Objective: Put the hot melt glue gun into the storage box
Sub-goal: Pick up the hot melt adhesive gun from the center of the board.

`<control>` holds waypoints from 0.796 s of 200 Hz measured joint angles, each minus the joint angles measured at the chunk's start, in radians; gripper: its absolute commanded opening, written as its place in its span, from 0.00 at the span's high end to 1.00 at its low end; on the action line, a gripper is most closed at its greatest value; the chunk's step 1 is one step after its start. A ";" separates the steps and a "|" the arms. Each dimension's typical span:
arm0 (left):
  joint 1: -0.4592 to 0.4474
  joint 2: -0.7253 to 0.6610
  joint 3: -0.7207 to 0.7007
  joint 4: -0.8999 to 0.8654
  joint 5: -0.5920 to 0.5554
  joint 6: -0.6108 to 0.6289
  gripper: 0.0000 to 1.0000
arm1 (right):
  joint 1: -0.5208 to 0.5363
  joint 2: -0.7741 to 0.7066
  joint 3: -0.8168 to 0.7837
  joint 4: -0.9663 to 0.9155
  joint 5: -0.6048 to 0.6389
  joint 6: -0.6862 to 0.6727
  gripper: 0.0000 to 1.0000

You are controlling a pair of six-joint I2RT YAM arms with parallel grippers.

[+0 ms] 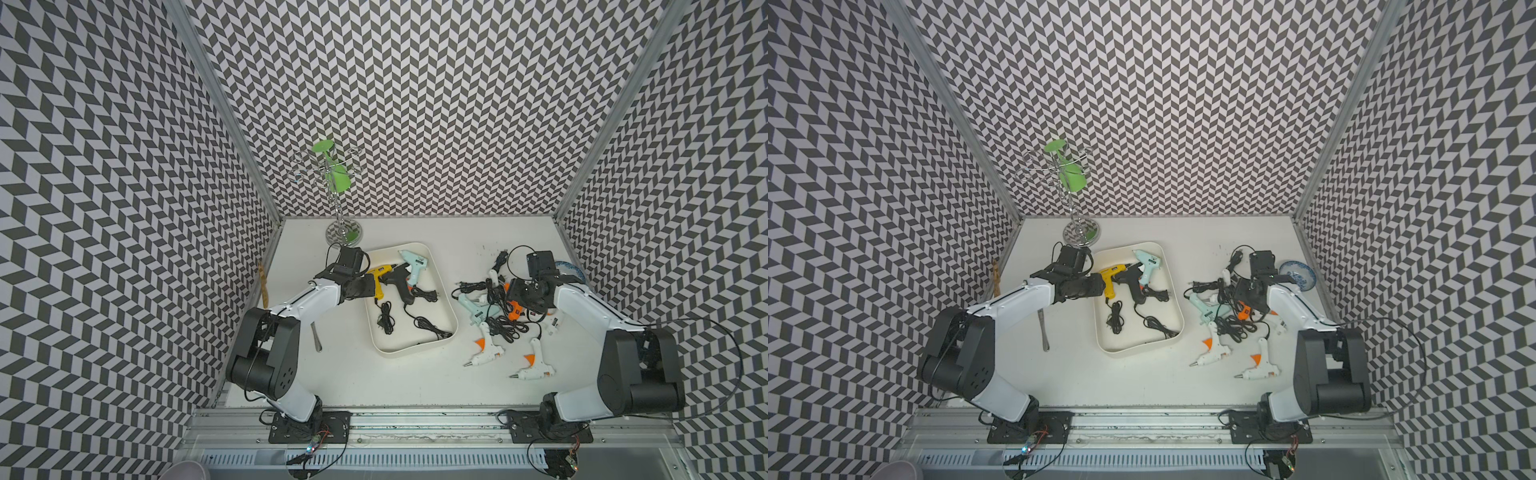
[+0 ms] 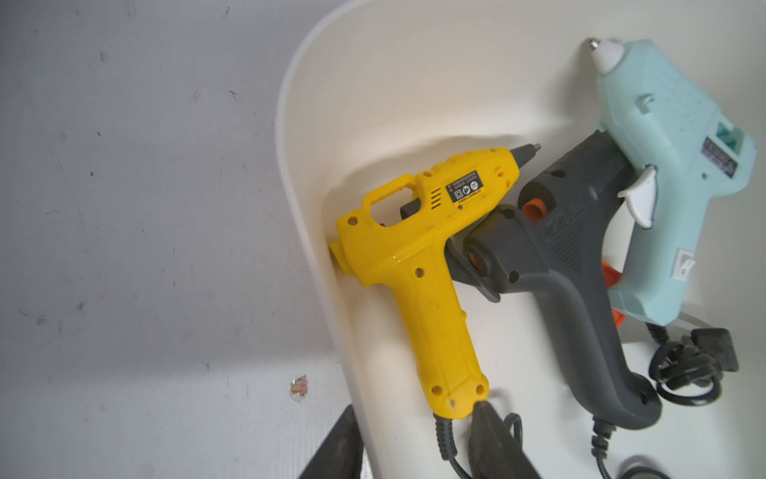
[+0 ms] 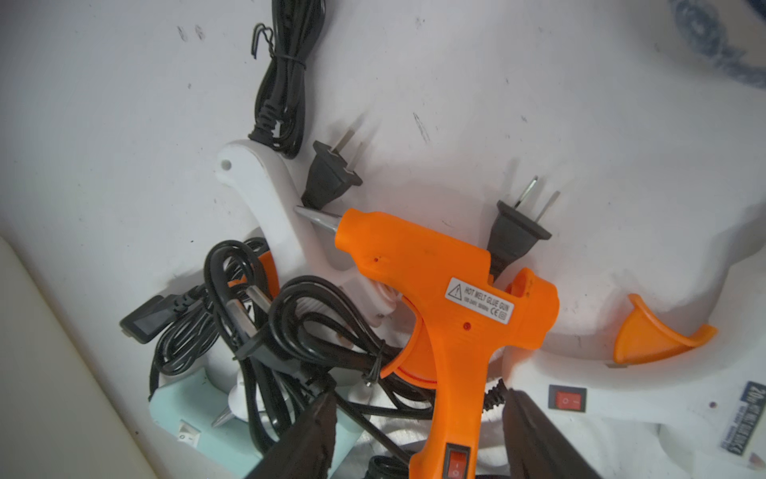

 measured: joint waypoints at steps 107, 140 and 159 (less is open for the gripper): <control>0.000 0.005 0.000 0.001 0.000 0.007 0.54 | -0.003 0.051 -0.074 0.053 -0.035 0.008 0.78; 0.001 0.008 0.000 0.001 0.000 0.007 0.54 | -0.003 0.050 -0.051 0.033 -0.034 0.000 0.90; 0.001 0.008 0.000 0.001 -0.001 0.007 0.54 | -0.003 0.039 0.007 -0.010 -0.026 -0.003 0.91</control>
